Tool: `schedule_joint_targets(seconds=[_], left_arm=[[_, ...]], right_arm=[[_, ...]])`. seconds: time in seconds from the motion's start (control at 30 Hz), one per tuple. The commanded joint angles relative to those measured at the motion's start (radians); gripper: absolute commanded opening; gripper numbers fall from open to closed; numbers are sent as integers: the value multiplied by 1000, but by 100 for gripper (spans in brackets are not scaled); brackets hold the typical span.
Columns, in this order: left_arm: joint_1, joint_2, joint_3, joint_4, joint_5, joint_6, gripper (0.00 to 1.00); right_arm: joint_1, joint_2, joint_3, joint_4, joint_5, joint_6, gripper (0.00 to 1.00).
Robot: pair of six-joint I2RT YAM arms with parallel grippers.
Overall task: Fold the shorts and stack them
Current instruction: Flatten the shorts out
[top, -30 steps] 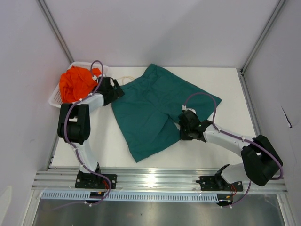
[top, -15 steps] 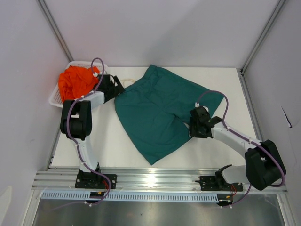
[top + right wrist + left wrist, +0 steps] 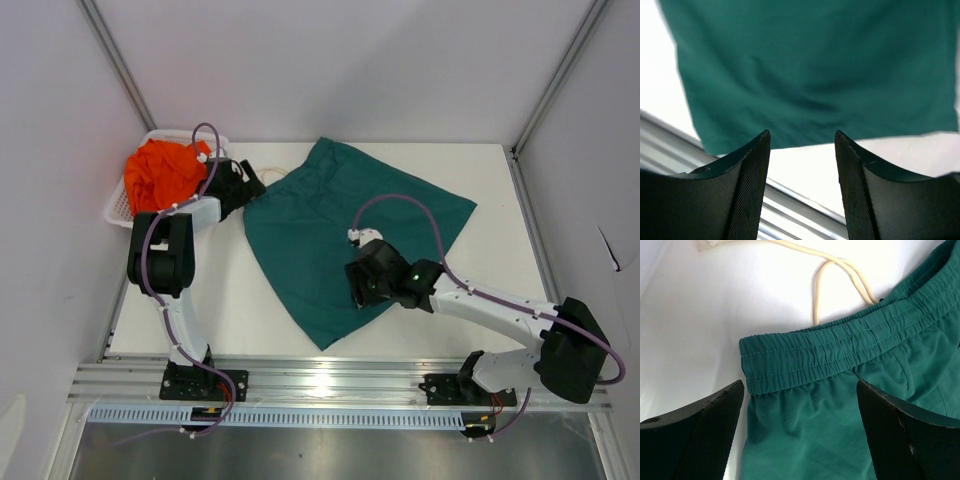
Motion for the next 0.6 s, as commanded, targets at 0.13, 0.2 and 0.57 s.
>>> schedule_joint_targets(seconds=[0.13,0.2,0.57], left_arm=[[23,-6,-22,59,39,11,94],[23,-7,-25,62,41,11,94],[26,-2,-22,65,53,10,94]], right_arm=[[213,116,92,79,-34,-119,56],[254,153,112,97,-46,-139,56],[462,319,217,94,45,-160,59]])
